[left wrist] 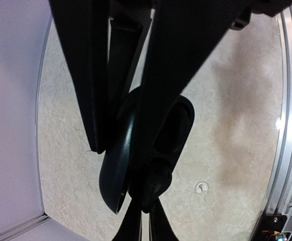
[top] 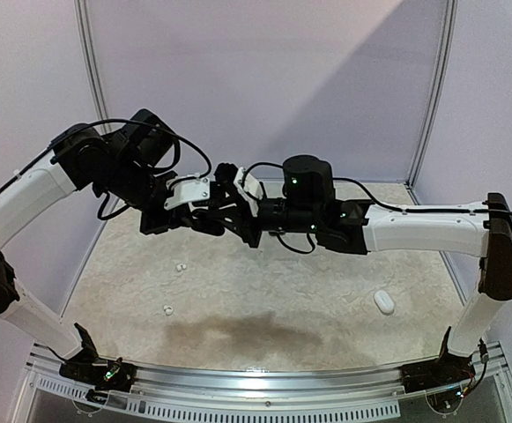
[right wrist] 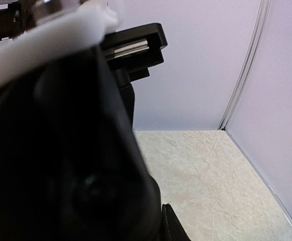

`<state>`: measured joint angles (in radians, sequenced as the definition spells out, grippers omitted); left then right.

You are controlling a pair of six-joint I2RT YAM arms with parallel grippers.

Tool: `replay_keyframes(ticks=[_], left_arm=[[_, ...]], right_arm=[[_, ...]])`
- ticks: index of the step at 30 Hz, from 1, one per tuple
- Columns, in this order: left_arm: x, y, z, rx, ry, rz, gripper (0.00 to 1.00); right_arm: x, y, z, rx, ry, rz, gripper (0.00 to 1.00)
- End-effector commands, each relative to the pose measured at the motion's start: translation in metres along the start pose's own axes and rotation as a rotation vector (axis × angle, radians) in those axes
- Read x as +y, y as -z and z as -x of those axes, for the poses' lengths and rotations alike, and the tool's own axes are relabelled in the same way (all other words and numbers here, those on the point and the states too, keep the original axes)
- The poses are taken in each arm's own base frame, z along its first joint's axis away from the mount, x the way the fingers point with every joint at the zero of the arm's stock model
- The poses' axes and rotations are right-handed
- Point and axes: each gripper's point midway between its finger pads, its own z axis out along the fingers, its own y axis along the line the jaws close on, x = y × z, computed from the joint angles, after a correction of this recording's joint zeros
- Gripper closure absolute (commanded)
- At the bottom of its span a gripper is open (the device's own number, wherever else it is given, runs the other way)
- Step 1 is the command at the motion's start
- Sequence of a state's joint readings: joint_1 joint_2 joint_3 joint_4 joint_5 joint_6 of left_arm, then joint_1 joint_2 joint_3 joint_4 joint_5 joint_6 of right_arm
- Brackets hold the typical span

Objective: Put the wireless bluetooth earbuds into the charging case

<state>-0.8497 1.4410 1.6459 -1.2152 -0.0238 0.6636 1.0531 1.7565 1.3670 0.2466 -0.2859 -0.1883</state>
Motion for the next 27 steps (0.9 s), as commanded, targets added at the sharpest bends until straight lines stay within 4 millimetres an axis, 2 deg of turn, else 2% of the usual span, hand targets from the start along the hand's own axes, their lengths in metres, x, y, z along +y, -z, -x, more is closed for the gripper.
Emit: replay_keyframes(ticks=[1,3,8,14,27], left_arm=[[0.002,-0.019,0.003,0.056,-0.134,0.061,1.00],[0.004,-0.018,0.005,0.059,-0.150,0.076,1.00],[0.002,-0.019,0.009,0.056,-0.160,0.081,0.92],[0.002,-0.017,0.009,0.056,-0.166,0.082,0.87],[-0.003,-0.012,0.011,0.039,-0.154,0.052,0.87]], right_arm=[[0.021,-0.006,0.028,-0.076,0.014,0.073,1.00],[0.021,-0.006,0.028,-0.078,0.011,0.077,1.00],[0.021,-0.008,0.031,-0.094,-0.002,0.084,1.00],[0.022,-0.011,0.025,-0.073,-0.041,0.090,1.00],[0.019,-0.017,0.016,-0.032,-0.166,0.081,1.00]])
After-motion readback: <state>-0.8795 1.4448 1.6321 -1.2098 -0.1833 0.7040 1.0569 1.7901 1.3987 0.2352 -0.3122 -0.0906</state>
